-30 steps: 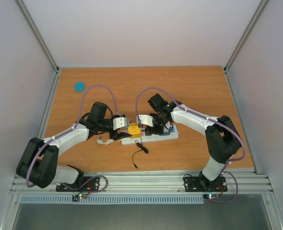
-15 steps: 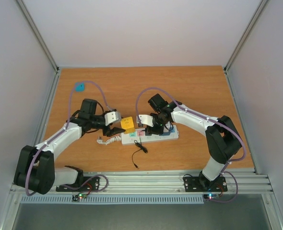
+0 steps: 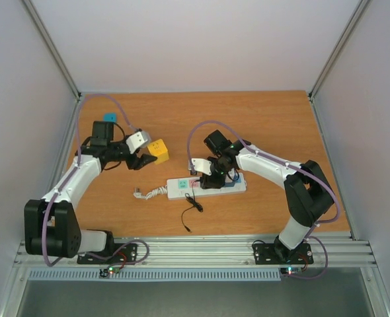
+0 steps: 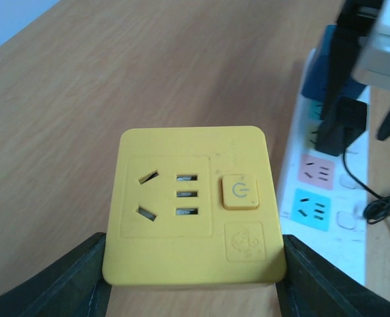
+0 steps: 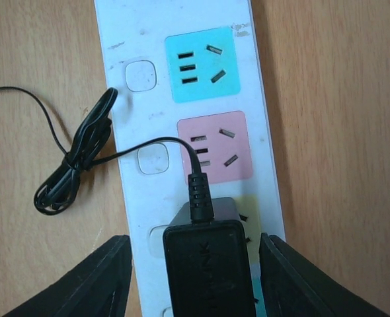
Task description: Pull the plug off the socket
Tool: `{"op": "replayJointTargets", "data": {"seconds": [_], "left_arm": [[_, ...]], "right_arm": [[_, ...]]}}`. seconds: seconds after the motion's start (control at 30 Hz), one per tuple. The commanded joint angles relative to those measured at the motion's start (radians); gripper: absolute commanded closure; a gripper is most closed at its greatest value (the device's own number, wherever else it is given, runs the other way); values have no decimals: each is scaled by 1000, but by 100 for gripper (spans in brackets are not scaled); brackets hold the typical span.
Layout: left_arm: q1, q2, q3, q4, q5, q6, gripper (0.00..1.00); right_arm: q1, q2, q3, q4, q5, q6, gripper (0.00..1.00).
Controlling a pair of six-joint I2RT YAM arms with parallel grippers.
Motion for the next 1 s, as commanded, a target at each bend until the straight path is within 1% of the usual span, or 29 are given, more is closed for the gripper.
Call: {"op": "replayJointTargets", "data": {"seconds": [0.0, 0.03, 0.07, 0.2, 0.3, 0.47, 0.57, 0.77, 0.87, 0.97], "left_arm": [[52, 37, 111, -124, -64, 2, 83], [56, 46, 135, -154, -79, 11, 83], [95, 57, 159, -178, -96, 18, 83], [161, 110, 262, -280, -180, 65, 83], [202, 155, 339, -342, -238, 94, 83], [260, 241, 483, -479, -363, 186, 83], [284, 302, 560, -536, -450, 215, 83], [303, 437, 744, -688, -568, 211, 81], [303, 489, 806, -734, -641, 194, 81], [304, 530, 842, -730, -727, 187, 80]], "right_arm": [[16, -29, 0, -14, 1, 30, 43], [17, -29, 1, -16, 1, 34, 40], [17, -30, 4, -15, 0, 39, 36], [16, -34, 15, -10, -8, 49, 26], [17, -33, 29, -10, -15, 56, 16], [16, -33, 54, -11, -37, 74, 2], [16, -30, 63, -10, -43, 82, 1], [17, -32, 71, -7, -54, 84, 2], [16, -37, 75, -1, -62, 88, 1], [16, -36, 85, 1, -70, 97, 2]]}}
